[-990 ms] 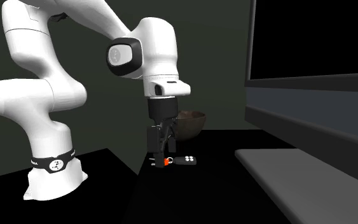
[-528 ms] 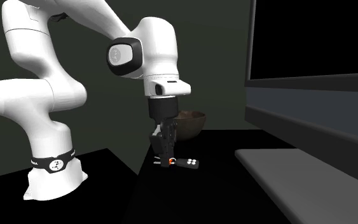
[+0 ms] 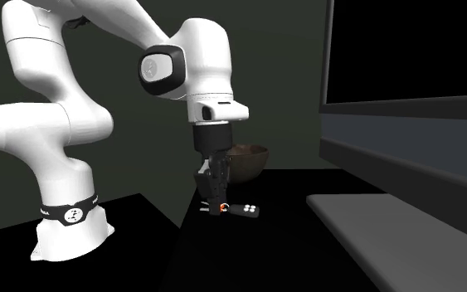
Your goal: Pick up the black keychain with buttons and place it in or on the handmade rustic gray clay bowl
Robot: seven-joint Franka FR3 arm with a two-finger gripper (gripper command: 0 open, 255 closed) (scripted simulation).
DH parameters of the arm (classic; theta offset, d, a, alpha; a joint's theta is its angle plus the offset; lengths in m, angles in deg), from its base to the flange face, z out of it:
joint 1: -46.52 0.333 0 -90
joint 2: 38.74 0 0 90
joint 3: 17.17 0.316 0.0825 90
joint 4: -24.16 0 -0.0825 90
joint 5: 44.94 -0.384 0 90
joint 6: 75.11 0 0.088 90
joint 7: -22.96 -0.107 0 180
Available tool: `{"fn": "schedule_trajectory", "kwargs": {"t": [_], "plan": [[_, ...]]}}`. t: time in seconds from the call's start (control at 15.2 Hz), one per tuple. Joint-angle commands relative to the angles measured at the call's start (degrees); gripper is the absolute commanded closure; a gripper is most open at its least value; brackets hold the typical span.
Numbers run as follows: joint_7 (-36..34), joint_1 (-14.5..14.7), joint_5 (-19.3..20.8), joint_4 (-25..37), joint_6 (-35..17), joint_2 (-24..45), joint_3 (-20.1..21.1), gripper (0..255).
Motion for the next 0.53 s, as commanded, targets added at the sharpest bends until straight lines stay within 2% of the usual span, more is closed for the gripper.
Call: {"fn": "schedule_trajectory", "kwargs": {"t": [0.0, 0.46], "plan": [[0.18, 0.08, -0.18, 0.51, 1.6, -1.05, -0.13, 255], [0.71, 0.3, -0.64, 3.19, 7.98, -4.79, -0.65, 255]]}}
